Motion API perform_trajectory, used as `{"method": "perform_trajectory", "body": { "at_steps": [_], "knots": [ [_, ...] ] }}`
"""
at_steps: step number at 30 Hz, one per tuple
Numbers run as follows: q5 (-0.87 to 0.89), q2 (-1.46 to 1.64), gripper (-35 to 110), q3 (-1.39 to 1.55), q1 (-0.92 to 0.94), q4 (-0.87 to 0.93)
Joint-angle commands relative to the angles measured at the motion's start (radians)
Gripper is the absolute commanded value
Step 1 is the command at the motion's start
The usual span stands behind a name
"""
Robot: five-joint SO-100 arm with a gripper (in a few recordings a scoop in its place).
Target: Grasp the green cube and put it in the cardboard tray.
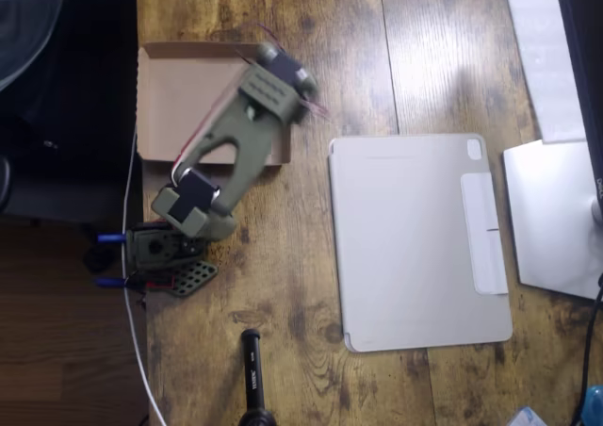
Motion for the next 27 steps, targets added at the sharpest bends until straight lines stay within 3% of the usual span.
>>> {"method": "perform_trajectory", "body": {
  "at_steps": [1,8,15,27],
  "knots": [
    [-0.064,0.034,21,0.054,0.256,0.009],
    [-0.100,-0.018,14,0.144,0.560,0.018],
    [0.035,-0.107,10,0.144,0.624,0.021],
    [0.008,-0.344,9,0.146,0.678,0.023]
  ]
}}
